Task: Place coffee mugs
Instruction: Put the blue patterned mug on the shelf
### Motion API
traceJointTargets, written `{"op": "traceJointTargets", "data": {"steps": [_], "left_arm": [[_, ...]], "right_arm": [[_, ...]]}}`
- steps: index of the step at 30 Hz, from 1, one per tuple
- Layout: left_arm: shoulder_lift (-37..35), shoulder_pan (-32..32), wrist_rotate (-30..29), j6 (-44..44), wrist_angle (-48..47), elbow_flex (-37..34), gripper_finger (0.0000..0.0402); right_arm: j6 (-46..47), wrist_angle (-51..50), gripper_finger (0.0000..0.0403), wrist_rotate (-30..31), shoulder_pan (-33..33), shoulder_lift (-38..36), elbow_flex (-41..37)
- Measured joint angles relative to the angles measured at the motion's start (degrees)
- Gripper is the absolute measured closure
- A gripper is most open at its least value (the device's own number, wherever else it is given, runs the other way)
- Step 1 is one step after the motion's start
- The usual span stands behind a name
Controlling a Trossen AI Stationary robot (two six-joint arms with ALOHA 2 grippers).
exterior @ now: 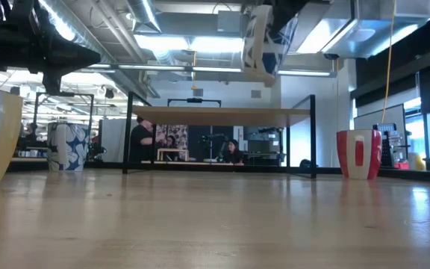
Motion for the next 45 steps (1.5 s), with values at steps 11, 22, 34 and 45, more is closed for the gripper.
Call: {"op": "traceJointTargets", "data": {"steps": [11, 22, 34, 45], "left_arm": [[0.0, 0.0, 0.0, 0.0, 0.0, 0.0, 0.0388], [0.0, 0.0, -0.4, 0.0, 0.0, 0.0, 0.0388], [0.0, 0.0, -3.0, -0.5, 0.1, 0.0, 0.0388], [0.0, 0.0, -3.2, -1.5, 0.1, 0.0, 0.0388]], "right_arm": [[-9.6, -3.2, 0.0398, 1.6, -17.7, 0.1, 6.2], [-18.5, -2.0, 0.0398, -5.6, -35.5, 2.8, 6.2], [-20.0, -2.4, 0.0398, -10.2, -40.0, 7.8, 6.2], [-19.9, -3.6, 0.0396, -12.0, -41.2, 9.0, 6.3]]}}
